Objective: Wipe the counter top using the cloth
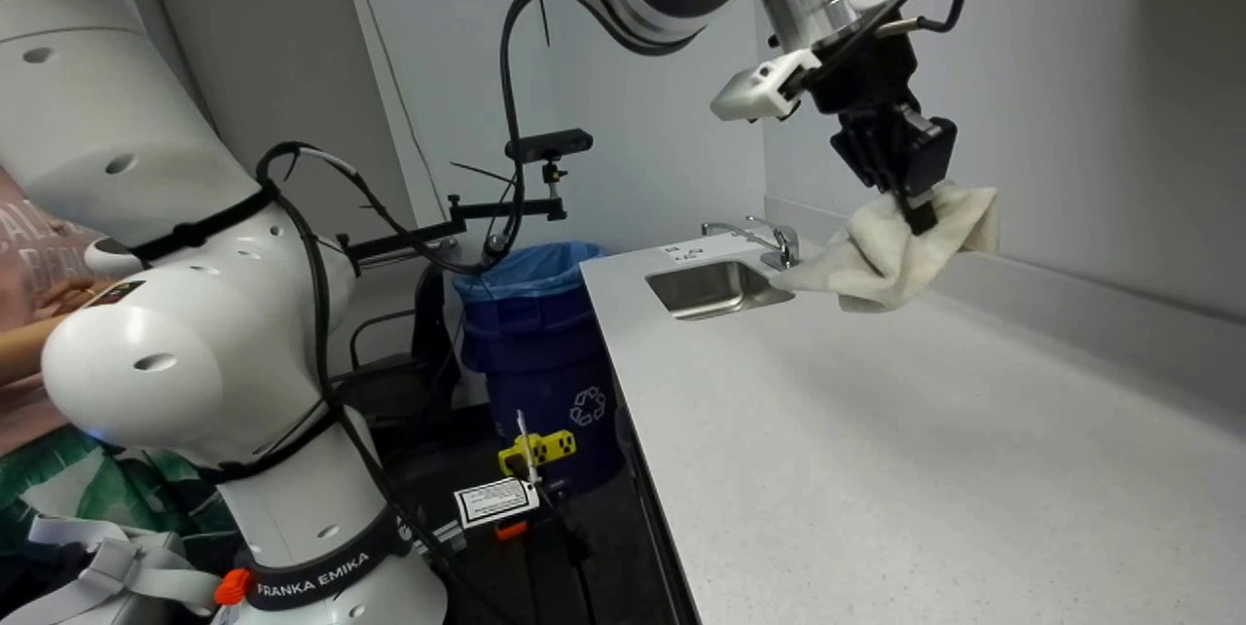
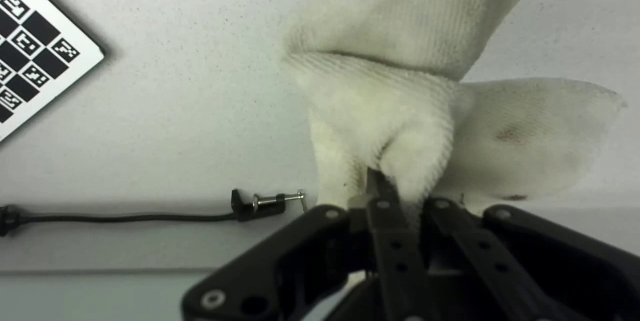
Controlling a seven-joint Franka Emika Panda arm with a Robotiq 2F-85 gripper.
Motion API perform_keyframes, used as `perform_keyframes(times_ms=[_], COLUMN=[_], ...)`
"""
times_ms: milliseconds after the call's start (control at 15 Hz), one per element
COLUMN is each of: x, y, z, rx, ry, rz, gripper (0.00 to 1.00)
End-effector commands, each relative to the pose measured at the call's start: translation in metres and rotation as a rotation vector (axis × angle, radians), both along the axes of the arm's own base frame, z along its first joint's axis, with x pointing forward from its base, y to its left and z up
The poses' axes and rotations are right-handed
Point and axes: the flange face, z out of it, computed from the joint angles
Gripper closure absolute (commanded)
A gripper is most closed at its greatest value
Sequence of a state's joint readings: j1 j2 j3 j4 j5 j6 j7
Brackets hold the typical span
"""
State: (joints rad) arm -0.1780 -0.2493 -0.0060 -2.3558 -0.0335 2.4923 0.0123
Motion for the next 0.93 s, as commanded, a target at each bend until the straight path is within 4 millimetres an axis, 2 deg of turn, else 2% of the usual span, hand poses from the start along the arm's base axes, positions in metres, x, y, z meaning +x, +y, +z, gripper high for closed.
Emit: perform_keyframes(times_ms=[0, 267, 533, 667, 867], x=[0.022, 0.027, 0.026, 0.022, 0.018], y=[-0.013, -0.04, -0.081, -0.09, -0.1], z=[-0.015, -0.038, -0.054, -0.051, -0.059], rx=[0.005, 0.026, 0.044, 0.038, 0.046], ry=[0.019, 0.008, -0.029, -0.054, -0.065], rz=[0.014, -0.047, -0.136, -0.166, -0.192], gripper=[0.98, 0.98, 0.98, 0.98, 0.98])
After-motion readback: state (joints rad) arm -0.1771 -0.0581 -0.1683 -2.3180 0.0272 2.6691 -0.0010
